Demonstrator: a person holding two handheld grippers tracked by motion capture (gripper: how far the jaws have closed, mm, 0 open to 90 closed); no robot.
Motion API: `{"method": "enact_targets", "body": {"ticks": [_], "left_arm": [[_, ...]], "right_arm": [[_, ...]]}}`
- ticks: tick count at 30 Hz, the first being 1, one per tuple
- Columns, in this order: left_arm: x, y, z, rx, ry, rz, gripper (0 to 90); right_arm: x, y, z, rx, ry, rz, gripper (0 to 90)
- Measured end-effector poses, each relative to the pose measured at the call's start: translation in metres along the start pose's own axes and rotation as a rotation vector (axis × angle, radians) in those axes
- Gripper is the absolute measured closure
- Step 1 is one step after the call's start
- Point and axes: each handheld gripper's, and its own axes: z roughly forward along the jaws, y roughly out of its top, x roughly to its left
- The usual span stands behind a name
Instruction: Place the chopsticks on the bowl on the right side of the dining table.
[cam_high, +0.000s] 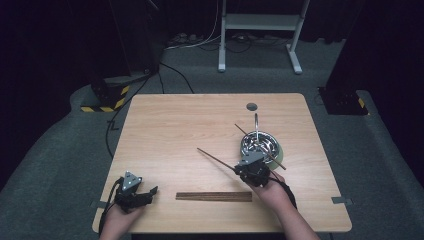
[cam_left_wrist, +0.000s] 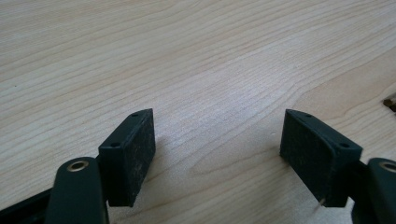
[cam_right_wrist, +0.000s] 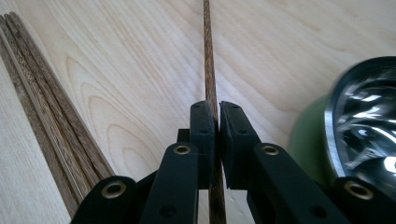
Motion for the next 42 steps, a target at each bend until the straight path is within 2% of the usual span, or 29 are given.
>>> {"method": "enact_targets", "body": {"ticks": [8,15,16,24,35,42], "left_arm": [[0.000,0.000,0.000,-0.001,0.000,0.000,26.4],[0.000,0.000,0.000,0.000,0.000,0.000,26.4],[0.000,0.000,0.000,0.000,0.000,0.000,26.5],[0.000,0.000,0.000,0.000,0.000,0.000,26.4],[0.000,0.000,0.000,-0.001,-0.001,0.000,26.5],[0.000,0.000,0.000,-0.001,0.000,-0.002,26.4]], "right_arm": [[-0.012,-0.004,-0.025,-0.029,-0.045,0.017,84.0],[-0.029,-0.012,-0.044,-0.046,-0.110,0.058,84.0],[-0.032,-0.013,-0.045,-0.052,-0.125,0.052,84.0],[-0.052,-0.027,-0.048,-0.039,-0.173,0.116,84.0],[-0.061,-0.033,-0.039,0.001,-0.213,0.128,83.8],[-0.066,-0.033,-0.036,0.008,-0.229,0.138,83.7]]}}
